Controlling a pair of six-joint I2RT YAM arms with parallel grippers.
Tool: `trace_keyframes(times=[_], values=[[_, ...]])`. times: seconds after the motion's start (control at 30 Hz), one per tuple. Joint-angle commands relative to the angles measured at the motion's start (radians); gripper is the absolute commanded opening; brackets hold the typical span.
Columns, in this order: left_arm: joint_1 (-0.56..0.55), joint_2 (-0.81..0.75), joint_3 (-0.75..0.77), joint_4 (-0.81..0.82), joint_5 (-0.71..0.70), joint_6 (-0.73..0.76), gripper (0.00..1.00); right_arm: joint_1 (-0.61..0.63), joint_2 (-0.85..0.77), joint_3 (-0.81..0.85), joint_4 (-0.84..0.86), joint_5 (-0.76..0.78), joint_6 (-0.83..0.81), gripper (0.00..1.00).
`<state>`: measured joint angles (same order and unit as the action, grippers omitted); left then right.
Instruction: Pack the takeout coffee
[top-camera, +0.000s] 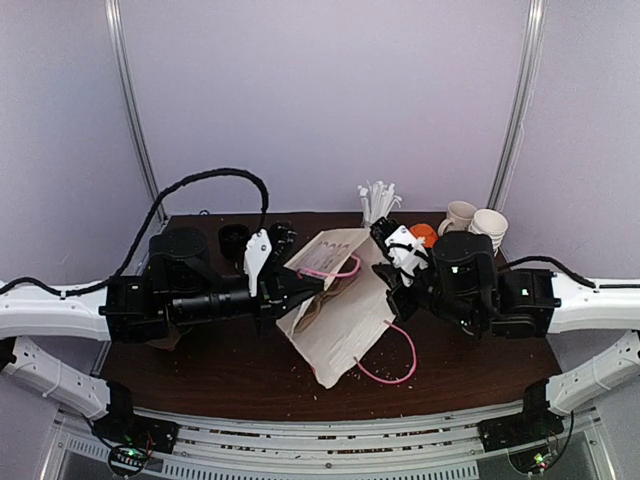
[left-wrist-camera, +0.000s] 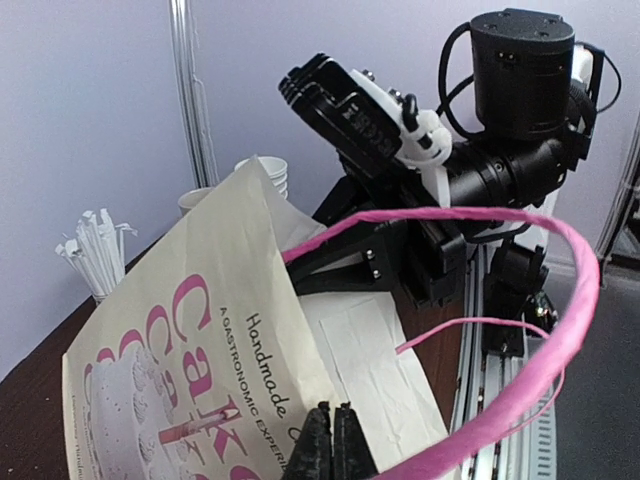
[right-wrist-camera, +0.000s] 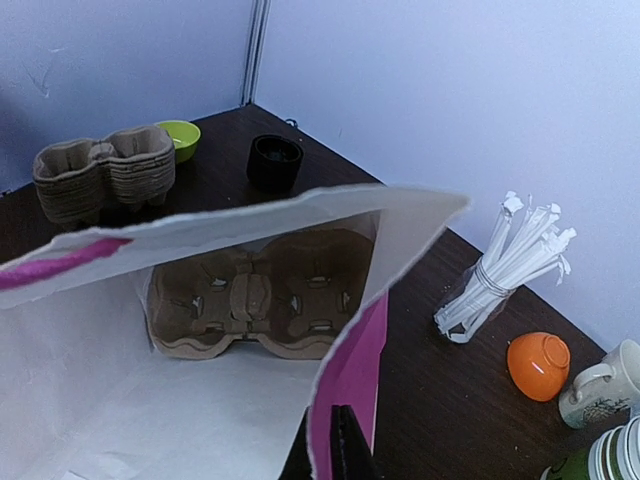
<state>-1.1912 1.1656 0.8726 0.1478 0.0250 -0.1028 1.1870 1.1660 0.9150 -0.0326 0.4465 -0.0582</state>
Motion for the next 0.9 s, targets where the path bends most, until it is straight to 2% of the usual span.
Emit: trace_keyframes(times=[0.0, 0.23, 0.4, 0.47, 0.6, 0.7, 0.87], values=[[0.003, 0.023, 0.077, 0.1, -0.038, -0.186, 0.0, -0.061, 0.019, 0.151, -0.144, -0.182, 0.115, 0.0], [0.008, 0.014, 0.083, 0.129, -0.169, -0.421, 0.0, -0.182, 0.133, 0.389, -0.405, -0.391, 0.225, 0.0], [0.02, -0.024, 0.07, 0.108, -0.254, -0.521, 0.0, -0.204, 0.167, 0.471, -0.526, -0.414, 0.227, 0.0], [0.027, -0.04, 0.052, 0.108, -0.284, -0.561, 0.0, -0.214, 0.178, 0.497, -0.567, -0.431, 0.221, 0.03], [0.05, -0.068, 0.018, 0.104, -0.327, -0.635, 0.0, -0.223, 0.205, 0.543, -0.639, -0.452, 0.213, 0.13], [0.067, -0.07, 0.006, 0.08, -0.346, -0.676, 0.0, -0.227, 0.219, 0.556, -0.662, -0.477, 0.214, 0.24], [0.074, -0.066, -0.023, 0.077, -0.356, -0.709, 0.0, -0.229, 0.239, 0.582, -0.702, -0.509, 0.228, 0.57]])
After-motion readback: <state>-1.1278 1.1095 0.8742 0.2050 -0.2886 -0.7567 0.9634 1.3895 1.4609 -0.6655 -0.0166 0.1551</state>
